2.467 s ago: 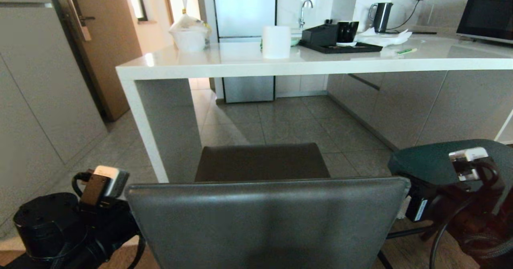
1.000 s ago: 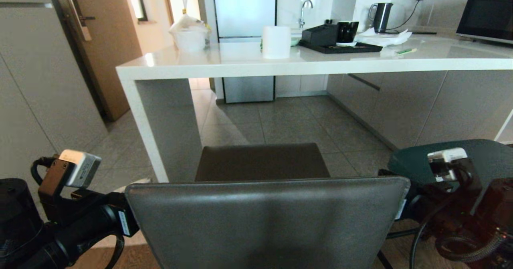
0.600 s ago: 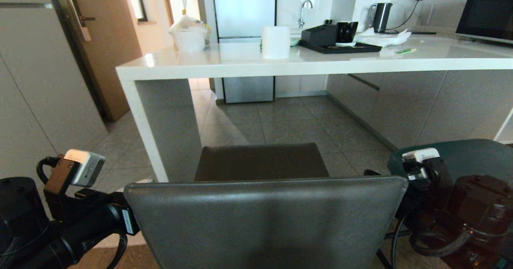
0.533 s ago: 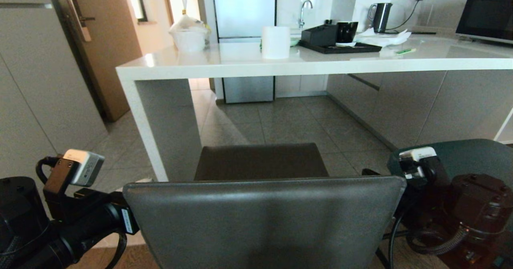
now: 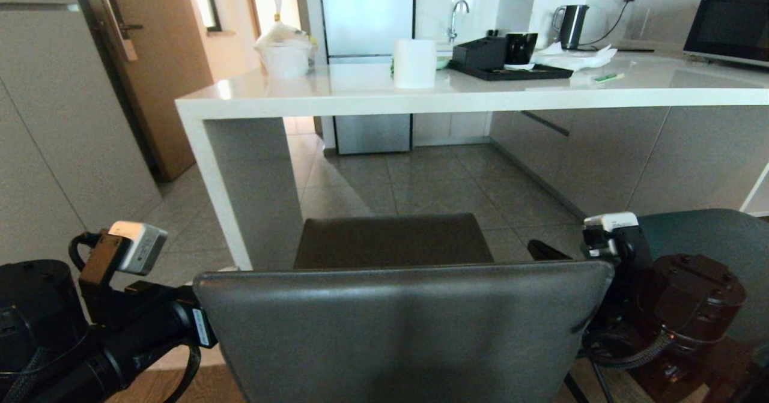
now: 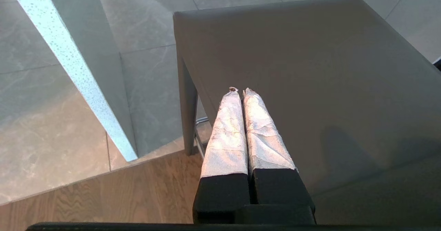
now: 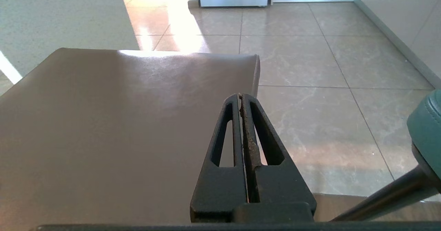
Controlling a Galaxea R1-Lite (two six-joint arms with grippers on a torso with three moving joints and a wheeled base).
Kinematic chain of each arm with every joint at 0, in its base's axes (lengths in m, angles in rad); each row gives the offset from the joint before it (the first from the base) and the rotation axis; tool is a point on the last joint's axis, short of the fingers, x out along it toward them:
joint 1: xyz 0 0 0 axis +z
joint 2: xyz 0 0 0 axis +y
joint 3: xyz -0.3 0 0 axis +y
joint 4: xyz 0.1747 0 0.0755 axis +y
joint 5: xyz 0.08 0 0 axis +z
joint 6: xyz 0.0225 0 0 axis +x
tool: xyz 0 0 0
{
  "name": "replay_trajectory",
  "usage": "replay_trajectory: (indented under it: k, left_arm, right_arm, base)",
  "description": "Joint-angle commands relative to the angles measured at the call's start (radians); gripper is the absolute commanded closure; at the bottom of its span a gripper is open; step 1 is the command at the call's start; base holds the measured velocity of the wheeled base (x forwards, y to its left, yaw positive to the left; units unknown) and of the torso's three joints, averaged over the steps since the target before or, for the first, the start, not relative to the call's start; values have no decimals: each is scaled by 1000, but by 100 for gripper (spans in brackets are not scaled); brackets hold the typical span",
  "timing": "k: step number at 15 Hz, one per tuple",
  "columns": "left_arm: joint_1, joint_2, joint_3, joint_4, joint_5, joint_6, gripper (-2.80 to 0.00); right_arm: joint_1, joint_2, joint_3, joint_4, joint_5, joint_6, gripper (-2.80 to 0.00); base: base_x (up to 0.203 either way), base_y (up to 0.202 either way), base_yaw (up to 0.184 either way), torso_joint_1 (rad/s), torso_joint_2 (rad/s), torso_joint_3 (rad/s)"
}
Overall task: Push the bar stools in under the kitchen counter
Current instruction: Push the gray chair back under the dining table
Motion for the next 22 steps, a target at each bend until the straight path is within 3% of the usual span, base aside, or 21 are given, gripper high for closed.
replay_trajectory:
  k: [1,4,6,10,15,18,22]
  left_arm:
    - [2,21,-2,-7,3,-1,0]
    - [-11,89,1,-45,4,-1,0]
    - [-16,175,4,-171,22,2,0]
    - [-46,307,16,-367,117,5,0]
    - [-48,359,-33,-371,141,5,0]
    - [-45,298,1,-371,141,3,0]
    - [-50,284,30,-371,137,4,0]
  right_arm:
    - [-13,6,5,-2,-3,-2,0]
    - [-60,12,-9,3,12,-10,0]
    - [-79,45,-45,6,45,-9,0]
    - [-139,94,-135,32,137,-10,0]
    - [-234,88,-139,32,235,-9,0]
    - [-190,78,-158,49,233,-15,0]
    - [-140,6,-253,207,222,-26,0]
  base:
    - [0,0,0,0,0,0]
    - [0,0,0,0,0,0]
    - [0,0,0,0,0,0]
    - [0,0,0,0,0,0]
    - [0,0,0,0,0,0]
    - [0,0,0,0,0,0]
    - [0,0,0,0,0,0]
